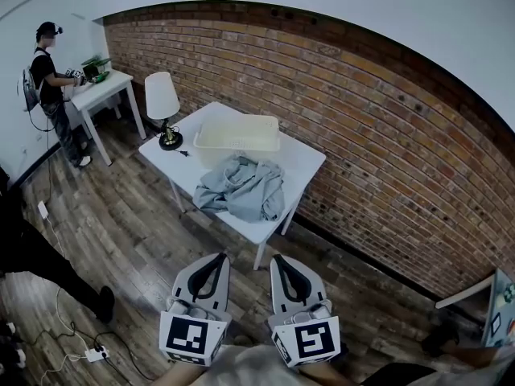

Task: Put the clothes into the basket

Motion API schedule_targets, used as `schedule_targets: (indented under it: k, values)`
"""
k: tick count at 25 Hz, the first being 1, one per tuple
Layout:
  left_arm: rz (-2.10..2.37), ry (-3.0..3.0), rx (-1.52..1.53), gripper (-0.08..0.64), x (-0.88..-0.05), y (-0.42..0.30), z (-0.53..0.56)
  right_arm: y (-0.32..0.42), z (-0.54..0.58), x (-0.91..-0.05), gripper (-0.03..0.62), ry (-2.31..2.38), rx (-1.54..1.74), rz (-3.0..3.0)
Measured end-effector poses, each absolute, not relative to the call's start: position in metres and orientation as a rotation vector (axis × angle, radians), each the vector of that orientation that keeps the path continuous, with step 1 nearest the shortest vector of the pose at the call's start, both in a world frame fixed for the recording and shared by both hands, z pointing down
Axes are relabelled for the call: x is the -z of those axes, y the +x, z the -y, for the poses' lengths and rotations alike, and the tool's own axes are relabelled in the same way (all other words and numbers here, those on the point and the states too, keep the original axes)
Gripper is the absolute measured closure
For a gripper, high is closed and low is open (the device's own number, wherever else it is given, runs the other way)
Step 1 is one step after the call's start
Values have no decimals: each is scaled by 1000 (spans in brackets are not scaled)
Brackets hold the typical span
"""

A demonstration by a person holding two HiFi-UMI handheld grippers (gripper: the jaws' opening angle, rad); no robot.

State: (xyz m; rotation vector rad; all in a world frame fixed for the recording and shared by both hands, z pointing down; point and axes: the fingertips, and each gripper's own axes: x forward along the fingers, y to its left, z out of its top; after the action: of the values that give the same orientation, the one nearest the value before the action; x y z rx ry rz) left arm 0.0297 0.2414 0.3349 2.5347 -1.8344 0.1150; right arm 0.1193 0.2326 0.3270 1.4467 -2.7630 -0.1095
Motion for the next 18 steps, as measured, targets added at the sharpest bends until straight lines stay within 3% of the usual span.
schedule_targets:
  k: [18]
  values:
    - [1880, 2496, -114, 551, -334, 22, -231, 125, -219, -329, 586, 1443, 115, 2755]
